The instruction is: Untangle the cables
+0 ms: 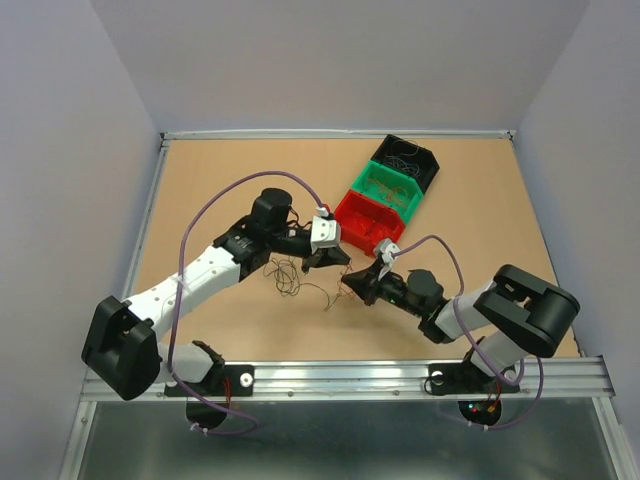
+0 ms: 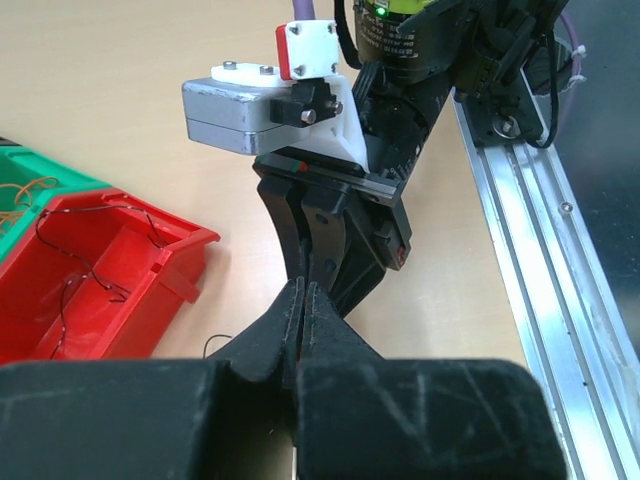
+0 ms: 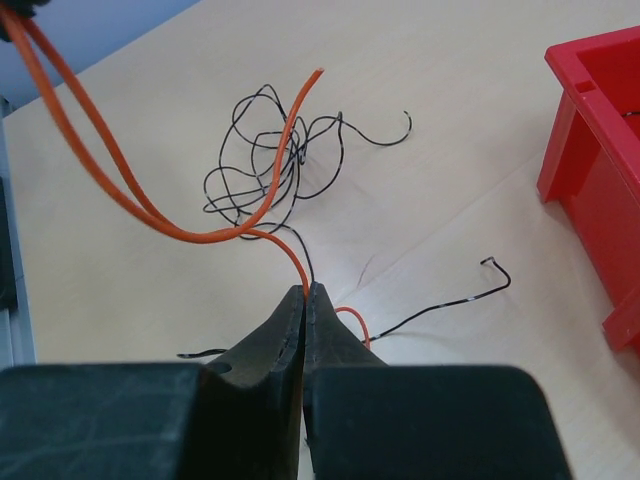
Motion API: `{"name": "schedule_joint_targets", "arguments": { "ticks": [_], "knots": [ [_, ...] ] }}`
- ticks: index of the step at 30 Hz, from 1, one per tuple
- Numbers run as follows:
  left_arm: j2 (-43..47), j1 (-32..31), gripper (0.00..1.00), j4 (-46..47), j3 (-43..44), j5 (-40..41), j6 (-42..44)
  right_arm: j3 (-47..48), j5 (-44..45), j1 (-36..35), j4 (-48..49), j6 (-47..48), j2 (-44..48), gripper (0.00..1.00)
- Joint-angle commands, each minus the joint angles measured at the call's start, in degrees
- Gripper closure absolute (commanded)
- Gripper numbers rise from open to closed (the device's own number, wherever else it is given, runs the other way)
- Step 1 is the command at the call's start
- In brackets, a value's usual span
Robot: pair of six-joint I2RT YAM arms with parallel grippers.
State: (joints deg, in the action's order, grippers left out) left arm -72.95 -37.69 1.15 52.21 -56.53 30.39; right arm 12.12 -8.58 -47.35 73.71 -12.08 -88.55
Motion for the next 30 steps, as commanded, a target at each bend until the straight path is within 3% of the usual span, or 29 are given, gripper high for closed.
{"name": "schedule_joint_targets", "arguments": {
  "ticks": [1, 2, 4, 6, 8, 9, 11, 20, 25, 30],
  "knots": [
    [1.1, -0.3, 0.89, 1.2, 2.7, 2.4, 0.2, -2.0, 0.1, -0.4, 27.0, -0.3, 2.7, 0.99],
    [1.4, -0.3, 0.78, 3.1, 2.6, 5.4, -0.4, -2.4, 0.7, -0.4, 26.4, -0.9, 3.6, 1.00],
    [1.8, -0.2, 0.68, 6.9, 1.8, 9.5, -2.5, -2.7, 2.7, -0.3, 24.4, -1.6, 5.7, 0.99],
    [2.7, 0.1, 0.55, 8.9, 0.5, 15.3, -2.9, -1.8, 4.5, -0.3, 16.7, -2.6, 10.2, 0.99],
    [3.0, 0.4, 0.43, 10.7, -0.1, 18.0, -3.1, 0.3, 7.9, -0.3, 8.0, -2.7, 13.7, 0.99],
    [3.1, 0.5, 0.31, 11.2, -0.4, 20.1, -4.0, 3.2, 8.3, -0.3, -1.4, -2.1, 16.2, 1.00],
    [3.5, 0.9, 0.18, 12.8, -0.9, 22.1, -4.6, 5.9, 14.4, -0.2, -12.9, -1.8, 18.4, 1.00],
    [6.7, 3.9, 0.10, 23.4, -5.4, 35.8, -11.2, 20.8, 17.5, 5.8, -34.2, 3.3, 22.9, 0.99],
    [7.6, 8.3, 0.10, 24.6, -5.8, 34.2, -14.0, 27.9, 10.2, 16.0, -38.5, 2.1, 18.2, 0.99],
    [6.5, 9.4, 0.11, 24.9, -5.7, 32.1, -13.9, 35.5, 9.5, 23.5, -38.6, 3.0, 10.2, 0.99]
  ]
}}
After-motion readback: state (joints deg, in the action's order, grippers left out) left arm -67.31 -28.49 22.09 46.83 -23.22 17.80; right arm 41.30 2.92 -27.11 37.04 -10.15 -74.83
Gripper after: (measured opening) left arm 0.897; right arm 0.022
